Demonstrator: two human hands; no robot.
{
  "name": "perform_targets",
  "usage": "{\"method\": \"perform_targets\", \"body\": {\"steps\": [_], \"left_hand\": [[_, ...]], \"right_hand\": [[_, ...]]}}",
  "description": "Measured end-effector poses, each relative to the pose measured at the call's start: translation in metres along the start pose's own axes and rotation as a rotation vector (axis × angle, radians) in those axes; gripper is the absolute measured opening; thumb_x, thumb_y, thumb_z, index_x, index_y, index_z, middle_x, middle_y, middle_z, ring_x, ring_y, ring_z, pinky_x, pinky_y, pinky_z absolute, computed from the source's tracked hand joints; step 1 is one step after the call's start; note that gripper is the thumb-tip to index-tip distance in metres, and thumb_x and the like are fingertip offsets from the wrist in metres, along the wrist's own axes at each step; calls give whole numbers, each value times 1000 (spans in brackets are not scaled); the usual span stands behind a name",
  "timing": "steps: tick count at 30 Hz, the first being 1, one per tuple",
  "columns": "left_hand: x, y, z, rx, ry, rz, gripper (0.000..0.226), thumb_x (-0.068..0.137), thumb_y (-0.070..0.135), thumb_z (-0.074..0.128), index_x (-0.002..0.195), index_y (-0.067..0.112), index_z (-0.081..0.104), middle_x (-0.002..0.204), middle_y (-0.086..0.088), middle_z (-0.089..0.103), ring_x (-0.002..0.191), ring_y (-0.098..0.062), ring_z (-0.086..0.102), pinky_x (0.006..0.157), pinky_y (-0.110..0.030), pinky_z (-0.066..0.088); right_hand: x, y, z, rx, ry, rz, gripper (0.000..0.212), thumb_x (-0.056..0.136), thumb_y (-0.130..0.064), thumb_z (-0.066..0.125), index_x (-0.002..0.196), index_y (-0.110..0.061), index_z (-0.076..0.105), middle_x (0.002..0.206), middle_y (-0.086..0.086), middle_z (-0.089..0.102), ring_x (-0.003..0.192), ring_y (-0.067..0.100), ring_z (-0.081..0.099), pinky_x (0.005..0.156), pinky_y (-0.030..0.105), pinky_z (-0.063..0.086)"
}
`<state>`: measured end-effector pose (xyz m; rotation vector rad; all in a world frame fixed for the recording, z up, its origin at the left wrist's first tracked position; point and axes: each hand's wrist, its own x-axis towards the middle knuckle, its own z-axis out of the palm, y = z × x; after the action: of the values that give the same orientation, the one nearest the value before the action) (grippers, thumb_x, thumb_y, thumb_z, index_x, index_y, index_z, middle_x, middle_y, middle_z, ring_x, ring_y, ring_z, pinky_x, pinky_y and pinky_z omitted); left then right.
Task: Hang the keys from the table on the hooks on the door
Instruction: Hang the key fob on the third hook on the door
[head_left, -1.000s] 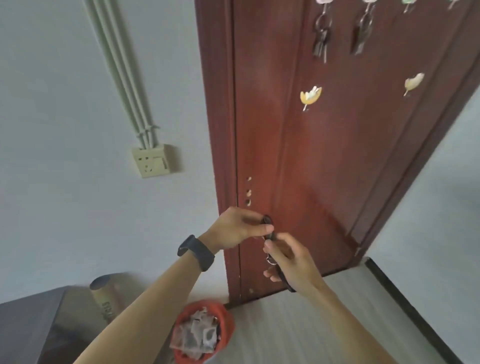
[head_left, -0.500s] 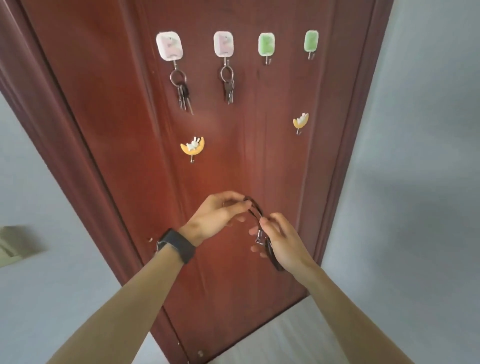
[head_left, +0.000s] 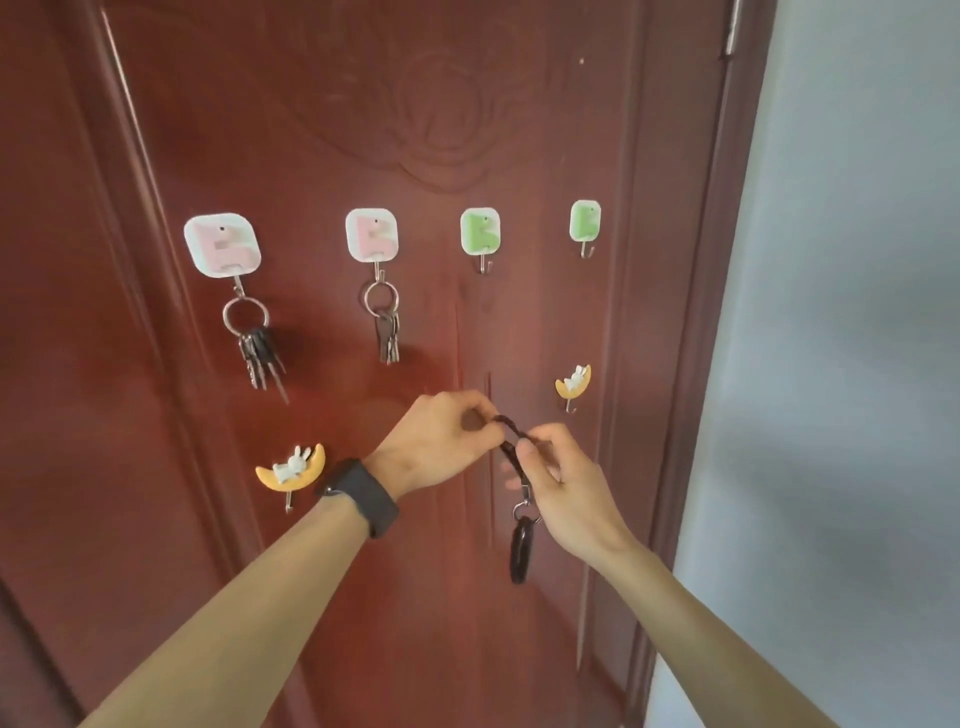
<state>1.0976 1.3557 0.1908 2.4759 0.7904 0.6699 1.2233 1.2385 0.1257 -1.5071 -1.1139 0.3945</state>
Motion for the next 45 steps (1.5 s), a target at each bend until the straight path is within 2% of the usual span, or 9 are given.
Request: {"method": "perform_targets", "body": {"steps": [5,10,14,17,20,23,33,40,45], "left_hand": [[46,16,-14,129,109,46,20,78,51,60,88,37,69,81,16,72,84,-6,68,85,-36,56],[76,32,-13,169,329,72,27,86,55,58,104,39,71,84,27,68,87,-2,65,85,-37,57],[78,36,-21,427,679,215,29,89,46,57,111,35,71,112,17,68,106,-12,61,87,-40,54],[79,29,-39,798,920,255,47,88,31,59,134,21,62,145,-3,56,135,-28,48,108,-49,40],[80,22,-53,1011,835,89,68,92,38,53,155,20,34,165,-5,26,153,-27,23,120,-58,16],[79,19,-53,1058,784,10,73,95,43,49,159,23,21,168,-3,15,155,-25,14,121,-60,13],[77,20,-55,1086,746,-18,77,92,47,47,159,24,18,169,0,11,156,-24,9,122,-57,10],[75,18,-58,1092,723,-6,79,92,48,47,160,23,15,169,-1,8,156,-24,7,123,-57,12],[74,19,-58,1085,706,-9,78,93,47,47,160,23,15,169,-2,8,156,-25,7,122,-58,12]], "right_hand": [[60,-6,-24,-53,60,-89,19,104,-40,37,106,-24,48,69,4,71,55,8,65,61,40,54],[113,-8,-40,-175,88,-253,13,105,-37,35,103,-28,43,69,-18,61,60,0,55,86,42,45],[144,-22,-47,-103,97,-339,12,103,-39,42,106,-28,46,84,-15,68,84,6,68,78,33,51],[164,-36,-49,15,44,-347,13,104,-37,43,109,-26,47,89,-9,71,80,3,67,65,21,45],[176,-47,-44,102,-4,-385,15,104,-36,44,110,-24,49,87,-7,72,60,1,61,58,24,45],[182,-55,-33,209,-58,-390,9,103,-37,44,101,-30,49,81,-5,72,46,6,54,54,37,51],[175,-62,-15,242,-102,-299,12,104,-39,41,99,-31,49,79,-2,71,44,14,49,52,39,49],[160,-50,-10,167,-91,-277,15,104,-36,43,108,-23,50,84,0,70,44,5,57,43,21,51],[155,-41,-6,44,-10,-323,15,103,-39,46,106,-26,52,87,-3,69,67,9,72,60,32,61]]}}
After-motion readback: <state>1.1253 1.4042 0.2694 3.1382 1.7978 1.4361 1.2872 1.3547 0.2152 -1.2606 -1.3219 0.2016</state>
